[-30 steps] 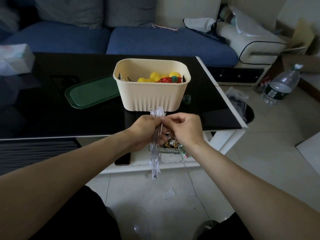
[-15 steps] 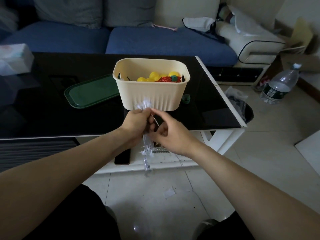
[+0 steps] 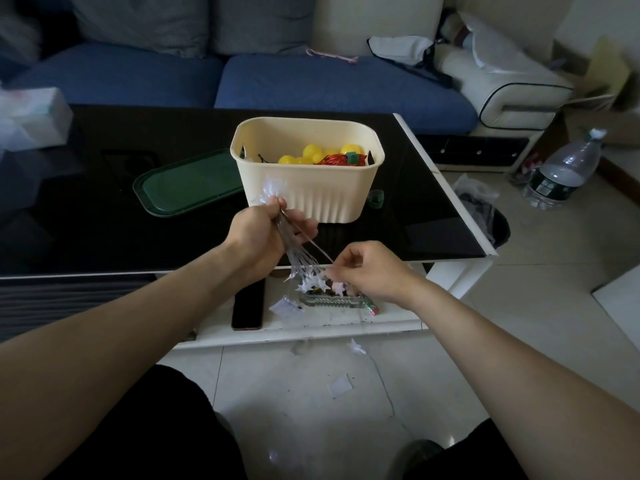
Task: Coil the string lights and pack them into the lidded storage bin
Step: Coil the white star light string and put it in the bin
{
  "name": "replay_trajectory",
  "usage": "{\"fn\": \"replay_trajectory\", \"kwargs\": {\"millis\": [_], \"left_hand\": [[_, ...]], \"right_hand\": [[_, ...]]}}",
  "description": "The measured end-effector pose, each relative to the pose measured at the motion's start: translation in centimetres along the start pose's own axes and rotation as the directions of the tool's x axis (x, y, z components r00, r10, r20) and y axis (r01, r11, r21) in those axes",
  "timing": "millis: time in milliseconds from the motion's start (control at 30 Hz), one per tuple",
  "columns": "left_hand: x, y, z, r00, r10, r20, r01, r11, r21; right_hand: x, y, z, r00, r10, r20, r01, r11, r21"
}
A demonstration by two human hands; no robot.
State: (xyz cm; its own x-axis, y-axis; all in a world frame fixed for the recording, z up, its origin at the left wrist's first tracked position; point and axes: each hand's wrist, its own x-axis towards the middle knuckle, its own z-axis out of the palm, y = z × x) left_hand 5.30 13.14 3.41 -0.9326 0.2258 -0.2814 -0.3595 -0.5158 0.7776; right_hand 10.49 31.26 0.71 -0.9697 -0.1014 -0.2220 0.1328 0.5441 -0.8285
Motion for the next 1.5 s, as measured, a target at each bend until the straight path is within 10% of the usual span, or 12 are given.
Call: {"fn": "replay_trajectory", "kwargs": {"millis": [300,933,1500], "left_hand": [[0.1,0.0,-0.5,0.995,0.065,-0.080,-0.049,0.980,0.192],[0.3,-0.4,-0.7,0.969,0.219,-0.115,-0.175,0.936,0.305],[-0.1,-2.3,1.2,0.992,0.118,-0.037,-0.096,0.922,0.375]], "right_hand": [[-0.1,0.8,-0.7,0.946,0.166,0.278,-0.173,0.985,-0.001],[-0.3,3.8,-4.7,0.887,0.407,0.220,-0.374,0.911,-0.175],[-0.8,0.2,-1.8,0.995,0.082,0.057,-0.071,0.982,-0.174]]}}
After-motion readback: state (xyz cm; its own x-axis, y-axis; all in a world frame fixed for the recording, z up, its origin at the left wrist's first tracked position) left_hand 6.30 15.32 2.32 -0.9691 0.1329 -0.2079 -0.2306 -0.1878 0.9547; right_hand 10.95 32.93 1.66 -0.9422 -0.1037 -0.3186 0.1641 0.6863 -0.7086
